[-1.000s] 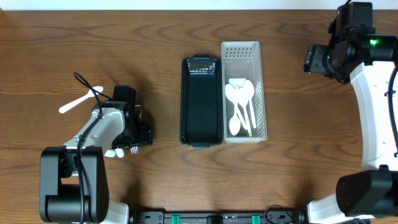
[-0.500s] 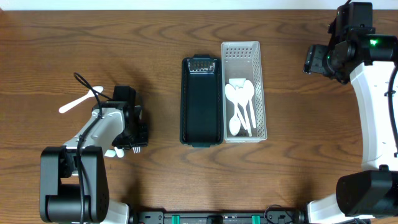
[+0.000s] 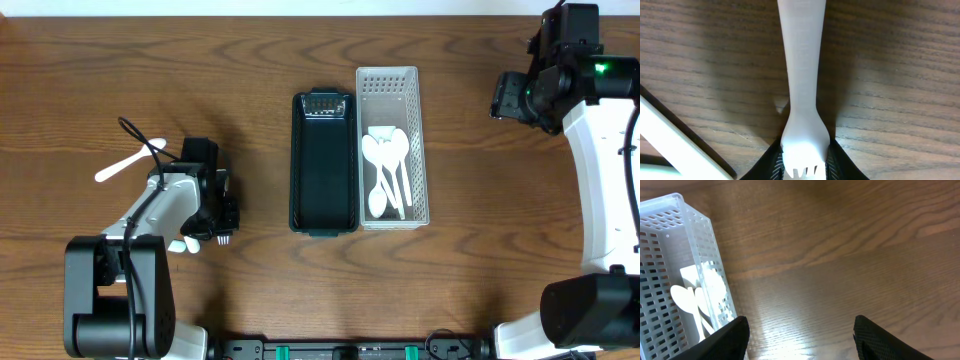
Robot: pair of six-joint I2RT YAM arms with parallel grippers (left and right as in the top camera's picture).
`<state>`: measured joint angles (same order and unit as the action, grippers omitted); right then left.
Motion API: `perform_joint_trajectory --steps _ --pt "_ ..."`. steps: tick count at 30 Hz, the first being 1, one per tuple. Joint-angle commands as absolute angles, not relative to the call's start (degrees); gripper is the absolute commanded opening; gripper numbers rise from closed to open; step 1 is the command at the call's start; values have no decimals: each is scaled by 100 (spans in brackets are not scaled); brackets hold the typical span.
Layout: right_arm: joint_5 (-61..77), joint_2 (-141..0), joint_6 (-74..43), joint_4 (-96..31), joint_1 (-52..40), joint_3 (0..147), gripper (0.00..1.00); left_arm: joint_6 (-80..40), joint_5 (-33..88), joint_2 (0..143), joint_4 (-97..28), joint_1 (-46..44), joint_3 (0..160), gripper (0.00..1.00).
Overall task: Pack container
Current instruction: 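Lift the white fork with the left gripper toward the black basket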
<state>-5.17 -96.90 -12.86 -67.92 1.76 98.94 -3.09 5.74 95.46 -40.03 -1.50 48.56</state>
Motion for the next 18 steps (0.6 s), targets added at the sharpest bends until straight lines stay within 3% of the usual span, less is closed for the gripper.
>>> perform_joint_trajectory --steps 1,2,7,12,18 --pt "-561 -9644 -1280 -6799 207 9961 70 -373 685 9804 -3933 -134 4731 19" --pt "-561 -9644 -1280 -6799 207 9961 70 -412 685 9804 -3940 -134 4753 13" --pt "-561 -9644 -1280 -6796 207 9961 70 -746 687 9649 -4305 -141 5214 6" --pt "-561 -9644 -1280 -6796 207 9961 70 -762 550 9233 -5443 -429 6534 6" --pt "-558 -9644 -1282 -6796 207 9961 70 -764 445 9019 -6191 -1518 8436 6"
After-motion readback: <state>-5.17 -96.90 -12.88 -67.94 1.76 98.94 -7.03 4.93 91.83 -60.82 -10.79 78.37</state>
